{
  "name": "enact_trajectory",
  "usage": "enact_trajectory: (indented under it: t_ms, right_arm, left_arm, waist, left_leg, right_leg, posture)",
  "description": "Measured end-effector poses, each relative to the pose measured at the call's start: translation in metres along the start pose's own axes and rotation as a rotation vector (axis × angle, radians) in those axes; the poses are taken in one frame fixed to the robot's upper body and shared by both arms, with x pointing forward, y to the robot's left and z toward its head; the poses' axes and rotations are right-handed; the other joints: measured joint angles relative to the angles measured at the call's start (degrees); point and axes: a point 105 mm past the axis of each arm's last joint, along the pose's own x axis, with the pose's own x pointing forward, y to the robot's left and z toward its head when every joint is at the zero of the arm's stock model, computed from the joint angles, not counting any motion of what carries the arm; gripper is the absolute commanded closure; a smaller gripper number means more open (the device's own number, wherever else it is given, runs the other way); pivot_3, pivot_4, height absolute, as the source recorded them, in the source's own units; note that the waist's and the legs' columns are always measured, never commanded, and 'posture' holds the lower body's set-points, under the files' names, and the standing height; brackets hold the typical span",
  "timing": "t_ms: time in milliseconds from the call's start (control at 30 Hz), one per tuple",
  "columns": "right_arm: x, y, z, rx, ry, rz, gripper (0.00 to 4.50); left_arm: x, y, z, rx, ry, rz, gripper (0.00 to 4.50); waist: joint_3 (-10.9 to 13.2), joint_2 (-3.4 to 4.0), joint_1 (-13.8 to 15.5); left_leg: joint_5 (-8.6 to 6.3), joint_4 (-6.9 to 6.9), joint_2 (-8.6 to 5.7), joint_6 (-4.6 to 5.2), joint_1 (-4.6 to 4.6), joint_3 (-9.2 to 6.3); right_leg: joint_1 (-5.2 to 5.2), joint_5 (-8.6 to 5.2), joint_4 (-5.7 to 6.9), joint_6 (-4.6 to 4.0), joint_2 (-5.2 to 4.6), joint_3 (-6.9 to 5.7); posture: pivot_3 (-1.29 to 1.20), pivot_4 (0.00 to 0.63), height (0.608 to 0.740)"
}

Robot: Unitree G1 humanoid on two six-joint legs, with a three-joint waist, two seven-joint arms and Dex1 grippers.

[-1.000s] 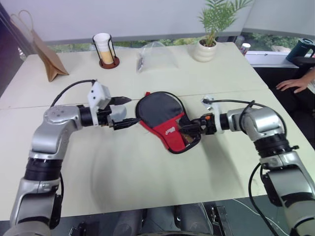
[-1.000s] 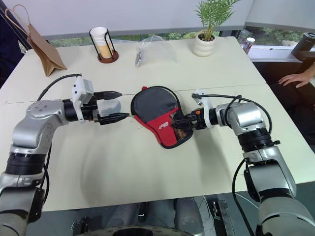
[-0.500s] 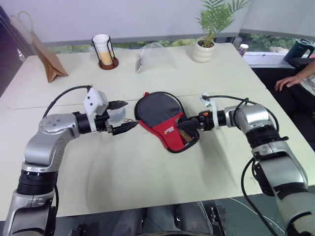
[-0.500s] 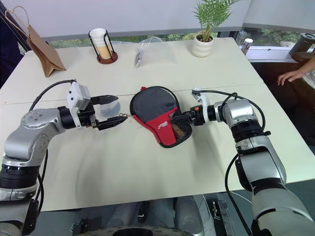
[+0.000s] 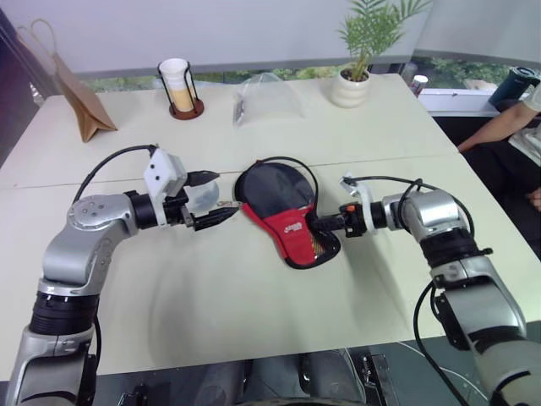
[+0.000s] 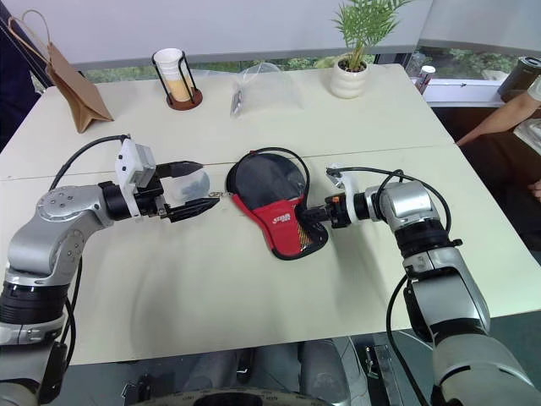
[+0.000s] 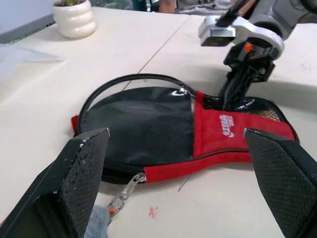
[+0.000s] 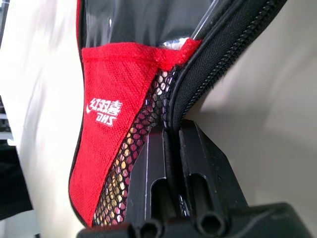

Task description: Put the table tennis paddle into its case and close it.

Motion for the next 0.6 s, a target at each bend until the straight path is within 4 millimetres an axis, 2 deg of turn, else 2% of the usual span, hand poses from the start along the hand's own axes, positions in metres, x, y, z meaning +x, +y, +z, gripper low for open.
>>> enact_trajectory:
  t_ms: [233,367,600]
  right_arm:
    - [-0.007,0.037,-0.040,0.155,0.025,0.008,4.46]
    - [-0.010,0.054,-0.062,0.159,0.022,0.011,4.46]
    - [-0.020,0.065,-0.082,0.190,0.012,0.008,4.46]
  left_arm:
    - [0.000,-0.002,0.001,0.009,0.001,-0.003,0.00]
    - [0.001,-0.004,-0.001,0.006,0.005,-0.011,0.00]
    - [0.004,-0.009,-0.003,0.002,0.013,-0.043,0.00]
  waist:
    - [0.0,0.00,0.2]
    - [0.0,0.00,0.3]
    - [0.0,-0.01,0.3]
  left_leg:
    - [-0.05,-0.02,-0.02,0.06,-0.06,-0.06]
    - [-0.07,-0.03,-0.01,0.08,-0.06,-0.07]
    - [-0.07,0.00,-0.01,0.10,-0.06,-0.02]
  right_leg:
    - [-0.02,-0.01,-0.05,0.00,-0.05,-0.02]
    - [0.01,-0.03,-0.07,0.01,-0.06,-0.05]
    - [0.03,-0.07,-0.11,-0.04,-0.08,-0.05]
  posture:
    - [0.00,0.150,0.740]
    - [0.00,0.150,0.740]
    - [0.00,0.150,0.740]
